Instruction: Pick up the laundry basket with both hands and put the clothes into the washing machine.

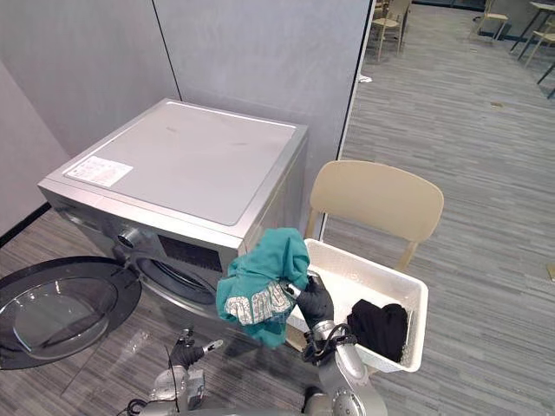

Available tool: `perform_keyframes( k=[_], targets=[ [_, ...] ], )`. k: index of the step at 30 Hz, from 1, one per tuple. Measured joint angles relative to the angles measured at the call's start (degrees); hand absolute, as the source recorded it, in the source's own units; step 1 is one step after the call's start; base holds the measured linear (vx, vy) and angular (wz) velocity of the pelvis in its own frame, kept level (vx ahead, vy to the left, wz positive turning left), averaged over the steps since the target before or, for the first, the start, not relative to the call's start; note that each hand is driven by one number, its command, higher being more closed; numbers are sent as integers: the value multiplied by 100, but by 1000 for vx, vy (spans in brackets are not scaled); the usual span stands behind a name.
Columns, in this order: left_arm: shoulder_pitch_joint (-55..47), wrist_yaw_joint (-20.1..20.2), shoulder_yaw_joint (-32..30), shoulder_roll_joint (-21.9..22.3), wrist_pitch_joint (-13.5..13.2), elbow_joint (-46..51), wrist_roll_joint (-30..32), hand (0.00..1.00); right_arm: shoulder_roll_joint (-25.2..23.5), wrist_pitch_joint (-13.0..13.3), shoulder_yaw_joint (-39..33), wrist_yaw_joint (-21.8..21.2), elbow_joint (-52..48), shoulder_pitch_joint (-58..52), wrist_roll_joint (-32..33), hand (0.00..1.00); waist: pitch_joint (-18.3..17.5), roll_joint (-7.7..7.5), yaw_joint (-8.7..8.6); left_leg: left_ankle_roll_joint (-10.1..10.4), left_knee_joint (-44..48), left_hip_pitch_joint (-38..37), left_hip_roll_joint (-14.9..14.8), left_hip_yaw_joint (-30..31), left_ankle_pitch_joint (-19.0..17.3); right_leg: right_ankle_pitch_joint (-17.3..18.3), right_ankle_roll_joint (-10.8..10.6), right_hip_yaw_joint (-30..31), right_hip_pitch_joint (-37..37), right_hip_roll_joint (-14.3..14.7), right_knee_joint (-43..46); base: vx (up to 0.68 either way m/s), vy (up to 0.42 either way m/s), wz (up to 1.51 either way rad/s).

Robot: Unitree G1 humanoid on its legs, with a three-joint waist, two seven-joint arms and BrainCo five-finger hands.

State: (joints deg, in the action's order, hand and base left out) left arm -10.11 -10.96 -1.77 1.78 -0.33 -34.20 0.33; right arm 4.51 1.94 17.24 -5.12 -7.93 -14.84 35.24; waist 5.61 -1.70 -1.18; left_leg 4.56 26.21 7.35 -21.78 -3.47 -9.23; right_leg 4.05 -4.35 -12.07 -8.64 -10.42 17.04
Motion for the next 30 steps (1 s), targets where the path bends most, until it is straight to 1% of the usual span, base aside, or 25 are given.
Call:
perform_keyframes(
  k=[2, 3, 4, 5, 6, 7, 8, 9, 10, 11, 12, 13, 14, 15, 16, 17, 18, 19, 20, 21, 22, 24, 25, 28, 30],
  targets=[
    [-5, -53, 162, 59, 0, 0, -30, 0, 63, 16, -56, 48, 44, 93, 9, 100, -75, 126, -63, 161, -262, 12, -43, 46, 98, 49, -234, -5, -145, -193, 234, 14, 429, 22],
    [0, -50, 263, 128, -1, 8, -37, 0, 162, 26, -101, 102, 80, 158, 7, 100, -142, 301, -114, 320, -528, 4, -12, 8, 204, 22, -457, -28, -169, -309, 268, 38, 699, 41],
    [71, -39, 400, 20, -10, 31, -34, 0, 120, 47, -152, 150, 332, 245, 4, 100, -180, 261, -107, 891, -552, 12, 219, -164, -90, -70, -760, 8, -149, -618, 245, 46, 603, 38],
    [78, -41, 400, -13, -12, 43, -34, 0, 71, 31, -151, 161, 405, 248, 3, 100, -189, 163, -99, 778, -522, 21, 321, -190, -106, -79, -802, 49, -135, -706, 185, 61, 641, 47],
    [94, -65, 406, -176, -14, 115, -30, 0, -63, -7, -155, 171, 475, 174, -13, 100, -217, 45, -101, 640, -229, 209, 612, -171, -256, -198, -929, 105, 66, -880, -220, 92, 438, 50],
    [124, -63, 408, -300, -20, 219, -25, 0, -184, -6, -156, 175, 461, 166, -79, 100, -219, -13, -87, 521, 357, 532, 815, -102, -555, -602, -911, 102, 287, -1003, -643, 83, 441, 54],
    [143, -62, 410, -335, -24, 246, -25, 0, -233, -5, -164, 189, 461, 182, -102, 100, -220, -14, -65, 444, 667, 673, 890, -112, -722, -780, -1048, 79, 371, -1083, -804, 73, 501, 23],
    [184, -52, 412, -341, -23, 252, 20, 0, -284, -4, -167, 248, 461, 200, -121, 100, -226, 15, -10, 263, 1070, 829, 1019, -183, -1021, -1165, -1038, 119, 442, -1210, -1044, 0, 544, -18],
    [233, -36, 412, -351, -22, 251, 35, 0, -305, -3, -178, 264, 461, 216, -149, 100, -200, 75, 58, 40, 1179, 887, 1166, -391, -1182, -1768, -950, 187, 371, -1370, -1227, -40, 656, -36],
    [247, -34, 409, -338, -24, 252, 36, 0, -304, -4, -171, 264, 462, 225, -157, 100, -207, 119, 92, -64, 1133, 877, 1245, -531, -1237, -2177, -763, 224, 272, -1443, -1338, -59, 535, -77],
    [262, -41, 384, -249, -30, 266, 75, 0, -269, -9, -141, 265, 505, 245, -210, 100, -187, 220, 229, -315, 888, 756, 1287, -932, -1169, -2610, -299, 260, -50, -1564, -1304, -40, 495, -95],
    [255, -65, 343, -261, -27, 275, 193, 0, -275, -21, -123, 273, 571, 286, -283, 100, -136, 293, 217, -504, 651, 587, 1376, -1188, -1067, -1870, 271, 27, -419, -1562, -274, 20, 475, -96],
    [244, -79, 321, -292, -26, 276, 236, 0, -306, -23, -105, 280, 617, 298, -310, 100, -132, 297, 211, -595, 495, 505, 1436, -1265, -999, -1429, 198, -60, -496, -1504, 185, 39, 461, -63],
    [246, -108, 315, -346, -25, 282, 258, 0, -333, -33, -85, 283, 665, 310, -328, 100, -128, 299, 205, -674, 259, 383, 1504, -1348, -903, -826, -187, -86, -502, -1260, 676, 55, 394, -46],
    [241, -173, 298, -381, -27, 340, 259, 0, -344, -38, -95, 237, 659, 309, -326, 100, -138, 268, 207, -784, -191, 209, 1642, -1405, -702, 64, -193, -235, -398, -793, 1163, 34, 249, -31],
    [245, -175, 261, -378, -27, 341, 258, 0, -346, -33, -101, 230, 656, 306, -325, 100, -127, 249, 200, -815, -377, 139, 1699, -1402, -605, 338, -177, -241, -318, -565, 1239, 28, 273, -14],
    [242, -168, 216, -371, -26, 341, 256, 0, -345, -32, -104, 208, 655, 275, -321, 100, -126, 192, 188, -861, -688, 8, 1810, -1393, -440, 698, -260, -207, -190, -177, 1273, 19, 180, 8],
    [246, -168, 210, -361, -25, 343, 255, 0, -345, -31, -103, 169, 649, 227, -321, 100, -125, 148, 193, -894, -885, -86, 1897, -1391, -338, 902, -255, -214, -85, 63, 1226, 19, 135, 13],
    [240, -163, 209, -337, -23, 388, 256, 0, -336, -28, -99, 120, 636, 159, -317, 100, -82, 59, 196, -929, -1123, -237, 2056, -1373, -205, 1119, -38, -215, 120, 358, 946, 18, 58, 15],
    [222, -157, 212, -298, -21, 413, 255, 0, -278, -29, -95, 99, 633, 111, -315, 100, -60, 56, 199, -939, -1185, -291, 2132, -1348, -195, 1275, 204, -158, 283, 478, 638, 10, 72, 29],
    [168, -156, 226, -209, -16, 427, 254, 0, -225, -28, -96, 100, 632, -12, -311, 100, -48, 76, 193, -949, -1243, -306, 2247, -1210, -115, 1343, 258, 4, 432, 509, 382, 0, 69, 33],
    [142, -154, 237, -160, -15, 426, 254, 0, -228, -33, -69, 99, 629, -126, -311, 100, -47, 66, 194, -923, -1352, -301, 2318, -1092, -50, 1344, 262, 101, 450, 527, 303, -10, 43, 40],
    [113, -155, 246, -135, -15, 426, 251, 0, -228, -45, -27, 95, 629, -161, -312, 100, -26, 30, 199, -924, -1403, -291, 2359, -1024, 28, 1340, 266, 112, 484, 525, 228, -17, 17, 36],
    [-65, -144, 391, -143, -17, 454, 243, 0, -233, -58, 116, 16, 628, -178, -313, 100, -10, -1, 215, -867, -1544, -276, 2378, -917, 121, 1269, 381, 109, 540, 577, 8, -26, -10, 23],
    [-169, -114, 391, -142, -17, 455, 244, 0, -233, -65, 160, -23, 630, -198, -315, 100, 15, -11, 219, -812, -1558, -192, 2372, -896, 158, 1253, 399, 108, 497, 597, -62, -41, -30, 9]
  ],
)
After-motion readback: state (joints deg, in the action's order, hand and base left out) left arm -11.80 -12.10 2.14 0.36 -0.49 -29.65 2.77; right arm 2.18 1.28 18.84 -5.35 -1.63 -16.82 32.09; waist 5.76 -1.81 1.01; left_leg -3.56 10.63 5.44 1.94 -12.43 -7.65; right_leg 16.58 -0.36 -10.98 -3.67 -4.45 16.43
